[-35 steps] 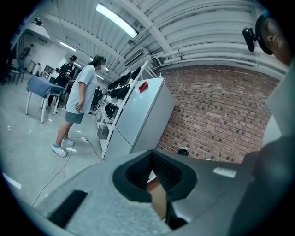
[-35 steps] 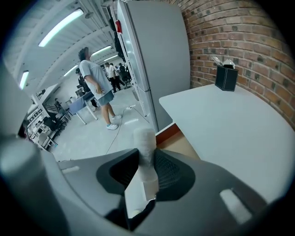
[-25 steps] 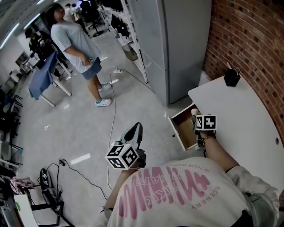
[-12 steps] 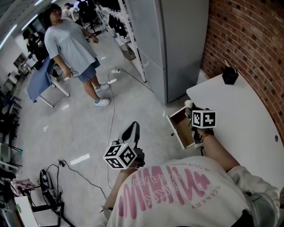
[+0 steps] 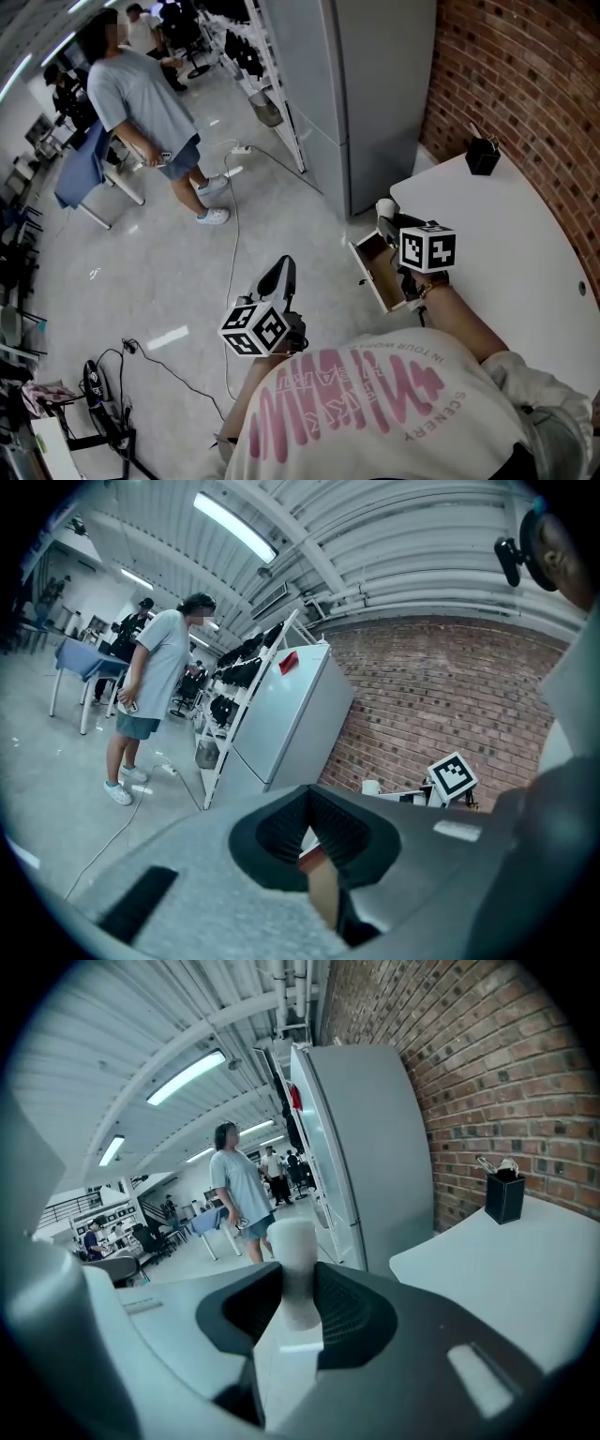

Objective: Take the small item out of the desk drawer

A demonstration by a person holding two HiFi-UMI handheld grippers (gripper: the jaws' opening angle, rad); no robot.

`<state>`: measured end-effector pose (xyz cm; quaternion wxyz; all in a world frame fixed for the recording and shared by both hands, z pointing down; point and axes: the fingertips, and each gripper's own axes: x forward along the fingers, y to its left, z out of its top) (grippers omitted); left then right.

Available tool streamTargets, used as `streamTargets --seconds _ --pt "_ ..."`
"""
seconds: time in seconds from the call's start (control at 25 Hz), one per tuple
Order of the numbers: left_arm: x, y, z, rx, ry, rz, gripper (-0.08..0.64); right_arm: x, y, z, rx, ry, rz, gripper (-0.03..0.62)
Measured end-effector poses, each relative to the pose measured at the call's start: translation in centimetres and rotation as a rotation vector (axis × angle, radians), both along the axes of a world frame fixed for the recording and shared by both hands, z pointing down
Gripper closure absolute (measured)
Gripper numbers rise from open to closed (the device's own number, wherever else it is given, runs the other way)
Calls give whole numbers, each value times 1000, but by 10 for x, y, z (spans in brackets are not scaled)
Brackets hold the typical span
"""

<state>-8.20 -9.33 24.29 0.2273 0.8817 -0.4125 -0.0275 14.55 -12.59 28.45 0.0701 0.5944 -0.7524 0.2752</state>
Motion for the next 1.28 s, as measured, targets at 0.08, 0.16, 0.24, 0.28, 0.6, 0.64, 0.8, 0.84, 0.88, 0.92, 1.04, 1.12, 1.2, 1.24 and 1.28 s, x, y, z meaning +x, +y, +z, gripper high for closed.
streamTargets --seconds 0.08,0.16,0.24,0.28,0.6,0.64,0.8,0.84,0.88,0.92,1.04,1.12,1.2,1.24,1.28 --pt "2 1 0 3 -1 0 554 -4 1 -6 16 -5 -14 470" --pt "4 1 1 3 -3 -2 554 -8 1 -11 32 -10 -29 469" --pt "4 0 2 2 -5 -4 554 -13 2 -18 50 -16 -43 469" --pt "5 1 2 3 -8 -5 554 -15 2 -21 59 -17 -49 469" --pt "9 3 3 14 -28 0 554 -30 7 -36 122 -26 -94 465" --pt "9 3 3 14 -29 0 554 -32 8 -38 127 -28 -98 465" --pt "10 5 4 15 -32 -2 554 -37 11 -40 143 -32 -119 463" --pt "10 5 4 15 -32 -2 554 -38 12 -41 144 -30 -123 463" --pt "10 6 4 15 -32 -1 554 -39 13 -40 144 -27 -127 463" --pt "11 6 3 14 -32 -2 554 -39 13 -40 143 -25 -130 463" --pt "12 8 4 12 -33 -4 554 -39 16 -37 137 -25 -140 463" --pt "14 9 6 11 -35 -5 554 -37 17 -35 135 -26 -143 463" --pt "15 9 6 11 -35 -5 554 -37 18 -34 134 -25 -144 463" --pt "15 9 6 11 -35 -4 554 -37 18 -34 134 -25 -144 463" --pt "16 9 6 12 -35 -3 554 -37 19 -34 134 -24 -144 463"
